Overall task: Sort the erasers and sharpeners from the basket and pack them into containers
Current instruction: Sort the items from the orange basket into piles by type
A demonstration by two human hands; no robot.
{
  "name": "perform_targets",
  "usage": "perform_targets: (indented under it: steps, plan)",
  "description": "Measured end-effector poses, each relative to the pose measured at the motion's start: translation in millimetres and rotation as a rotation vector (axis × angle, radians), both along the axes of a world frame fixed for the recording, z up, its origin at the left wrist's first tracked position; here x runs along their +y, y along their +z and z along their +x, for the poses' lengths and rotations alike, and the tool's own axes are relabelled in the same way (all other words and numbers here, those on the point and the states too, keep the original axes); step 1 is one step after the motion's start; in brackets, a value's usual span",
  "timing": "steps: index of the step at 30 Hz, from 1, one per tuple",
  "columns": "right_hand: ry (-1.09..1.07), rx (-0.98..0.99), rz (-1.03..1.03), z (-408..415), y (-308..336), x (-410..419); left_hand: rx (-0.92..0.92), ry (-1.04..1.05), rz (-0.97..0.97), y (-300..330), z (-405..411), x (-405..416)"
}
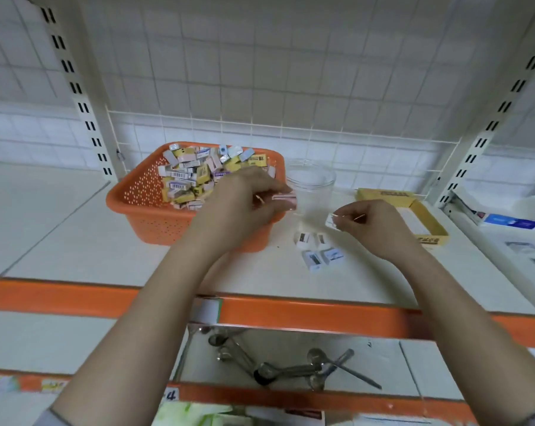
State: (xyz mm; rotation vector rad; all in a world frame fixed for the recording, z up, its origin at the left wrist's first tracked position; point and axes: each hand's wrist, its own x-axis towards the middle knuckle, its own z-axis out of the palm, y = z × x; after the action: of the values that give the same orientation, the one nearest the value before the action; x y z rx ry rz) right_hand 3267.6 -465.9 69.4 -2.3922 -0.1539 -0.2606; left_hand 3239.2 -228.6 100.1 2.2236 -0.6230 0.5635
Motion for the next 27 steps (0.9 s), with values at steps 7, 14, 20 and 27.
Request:
perform_targets:
  steps: [7,14,20,27]
  plan:
    - [-0.074,0.055,-0.199,15.8,-31.5,-15.4,0.077,0.027,0.013,-31.7,-35.9,-28.0]
    - [-0.070,-0.007,-0.385,15.2,-34.1,-11.8,0.160,0.083,0.074,-52.4,-36.9,-35.2]
    - [0.208,-0.432,-0.379,-7.8,-33.5,-25.4,0.207,0.235,0.031,-64.5,-30.1,-43.6]
    - [0.323,-0.338,-0.267,-53.8,-51.2,-40.8,0.245,0.311,0.040,-77.4,-21.5,-57.4]
